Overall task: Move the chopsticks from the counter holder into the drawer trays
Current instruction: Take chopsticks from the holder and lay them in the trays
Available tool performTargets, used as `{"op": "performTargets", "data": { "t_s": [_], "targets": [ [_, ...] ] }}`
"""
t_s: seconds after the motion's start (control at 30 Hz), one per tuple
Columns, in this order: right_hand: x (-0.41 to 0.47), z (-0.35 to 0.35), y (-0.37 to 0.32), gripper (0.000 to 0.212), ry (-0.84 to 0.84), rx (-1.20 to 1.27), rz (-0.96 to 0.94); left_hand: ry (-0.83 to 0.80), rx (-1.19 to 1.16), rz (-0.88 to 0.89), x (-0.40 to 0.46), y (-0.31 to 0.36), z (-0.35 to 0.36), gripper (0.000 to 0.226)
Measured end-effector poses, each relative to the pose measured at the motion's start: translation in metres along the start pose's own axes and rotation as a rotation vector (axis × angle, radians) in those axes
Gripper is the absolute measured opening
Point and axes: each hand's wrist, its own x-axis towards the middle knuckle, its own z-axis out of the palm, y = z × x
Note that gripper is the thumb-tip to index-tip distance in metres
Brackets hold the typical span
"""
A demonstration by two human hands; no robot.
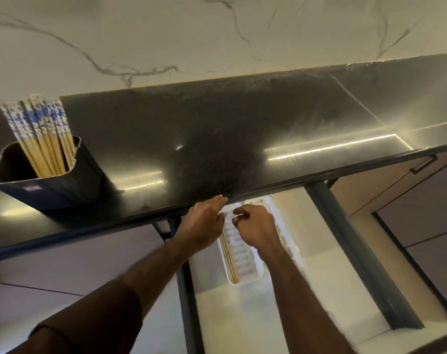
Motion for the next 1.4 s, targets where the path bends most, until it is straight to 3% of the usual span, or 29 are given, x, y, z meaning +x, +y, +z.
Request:
{"op": "performTargets", "data": {
  "t_s": [0.23, 0.4, 0.73, 0.93, 1.07, 1.4],
  "targets": [
    [-0.017, -0.002, -0.113, 0.019, 0.163, 0.167, -0.223, 0.390, -0.117, 0.066, 0.002, -0.024, -0.122, 0.037],
    [-0.030, 0.044, -0.199, 0.015, 0.198, 0.202, -0.326, 0.487, -0.162, 0.066, -0.012, -0.089, -0.204, 0.037],
    [-0.038, 0.174, -0.345, 0.020, -0.019, 0.285, -0.365, 0.714, -0.215, -0.122, -0.029, -0.229, -0.320, 0.036],
    [-0.022, 0.216, -0.373, 0.031, -0.065, 0.154, -0.348, 0.579, -0.393, -0.329, -0.009, -0.278, -0.326, 0.053],
    [-0.013, 0.228, -0.374, 0.036, -0.055, 0.091, -0.319, 0.511, -0.577, -0.334, -0.001, -0.286, -0.316, 0.034],
    [-0.005, 0.246, -0.367, 0.043, -0.088, 0.055, -0.307, 0.520, -0.918, -0.428, 0.005, -0.303, -0.308, 0.023]
  ]
}}
